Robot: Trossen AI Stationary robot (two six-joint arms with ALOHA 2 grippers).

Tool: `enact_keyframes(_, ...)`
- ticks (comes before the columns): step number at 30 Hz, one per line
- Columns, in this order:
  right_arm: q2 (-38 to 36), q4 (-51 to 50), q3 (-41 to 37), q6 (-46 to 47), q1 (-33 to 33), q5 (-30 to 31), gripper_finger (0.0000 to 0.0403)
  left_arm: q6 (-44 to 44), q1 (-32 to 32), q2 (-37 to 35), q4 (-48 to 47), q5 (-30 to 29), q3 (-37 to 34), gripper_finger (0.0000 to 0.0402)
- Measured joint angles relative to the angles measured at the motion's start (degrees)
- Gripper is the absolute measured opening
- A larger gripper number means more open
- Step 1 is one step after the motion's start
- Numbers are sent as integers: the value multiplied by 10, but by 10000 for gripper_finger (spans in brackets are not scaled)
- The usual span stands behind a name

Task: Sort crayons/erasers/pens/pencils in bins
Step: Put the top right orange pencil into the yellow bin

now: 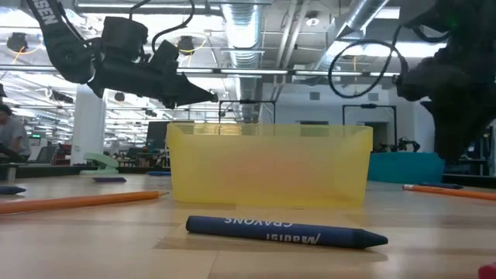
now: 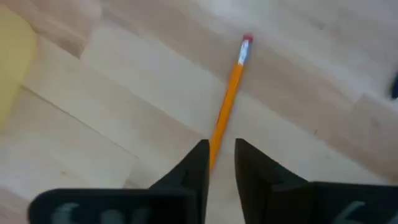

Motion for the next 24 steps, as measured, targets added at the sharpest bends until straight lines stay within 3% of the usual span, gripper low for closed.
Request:
enact_keyframes(10, 77, 14, 2, 81, 23, -35, 130, 3, -2, 0, -6, 0, 0, 0)
enact_keyframes(24, 138, 45, 4, 80, 20, -54, 110, 6, -2, 0, -17, 0, 0, 0)
